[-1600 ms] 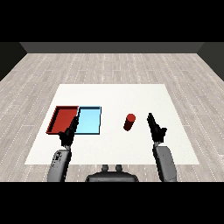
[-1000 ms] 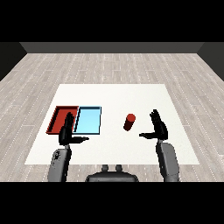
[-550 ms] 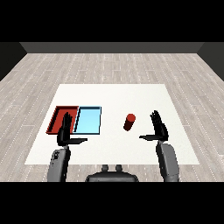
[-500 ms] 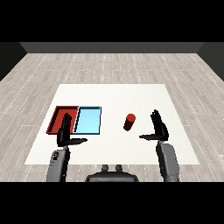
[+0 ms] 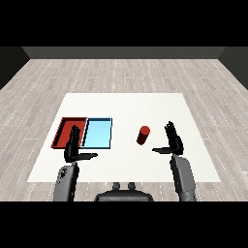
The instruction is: Pick the red can and put it in the red box
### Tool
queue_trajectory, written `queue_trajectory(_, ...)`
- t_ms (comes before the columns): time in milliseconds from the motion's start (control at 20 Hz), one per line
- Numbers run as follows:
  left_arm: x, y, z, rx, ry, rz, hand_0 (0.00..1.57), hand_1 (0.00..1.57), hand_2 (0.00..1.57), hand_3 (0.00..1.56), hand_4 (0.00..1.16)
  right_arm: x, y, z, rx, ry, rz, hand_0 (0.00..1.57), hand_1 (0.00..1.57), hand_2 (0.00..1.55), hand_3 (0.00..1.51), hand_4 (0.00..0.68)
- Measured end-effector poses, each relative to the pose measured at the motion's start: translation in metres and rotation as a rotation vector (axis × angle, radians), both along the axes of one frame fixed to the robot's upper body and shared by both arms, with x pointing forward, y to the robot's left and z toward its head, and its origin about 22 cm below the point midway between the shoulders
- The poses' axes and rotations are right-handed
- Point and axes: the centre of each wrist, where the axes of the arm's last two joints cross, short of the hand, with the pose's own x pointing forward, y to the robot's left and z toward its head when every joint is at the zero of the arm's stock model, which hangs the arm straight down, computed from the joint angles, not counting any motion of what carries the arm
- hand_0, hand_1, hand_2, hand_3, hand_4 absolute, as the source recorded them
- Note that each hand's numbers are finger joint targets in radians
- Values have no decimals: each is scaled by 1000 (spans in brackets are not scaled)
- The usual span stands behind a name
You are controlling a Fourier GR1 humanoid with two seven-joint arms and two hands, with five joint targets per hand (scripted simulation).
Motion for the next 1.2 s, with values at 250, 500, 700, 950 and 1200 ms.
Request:
queue_trajectory(250, -4, -3, 0, 0, 1, -1, 0, 0, 0, 0, 0, 12, -2, -1, 6, 5, 6, 0, 0, 0, 0, 0)
queue_trajectory(500, -5, -5, 4, -13, 0, 3, 0, 0, 0, 0, 0, 25, 7, -4, 33, 24, 20, 0, 0, 0, 0, 0)
queue_trajectory(700, 0, -6, 5, -24, 4, -3, 0, 0, 0, 0, 0, 29, 19, -14, 66, 38, 23, 0, 0, 0, 0, 0)
queue_trajectory(950, 5, -2, 2, -36, 1, -17, 0, 0, 0, 0, 0, 45, 36, -22, 95, 60, 29, 0, 0, 0, 0, 0)
queue_trajectory(1200, 5, 0, 8, -41, 9, -17, 0, 0, 0, 0, 0, 47, 43, -35, 114, 75, 30, 0, 0, 0, 0, 0)
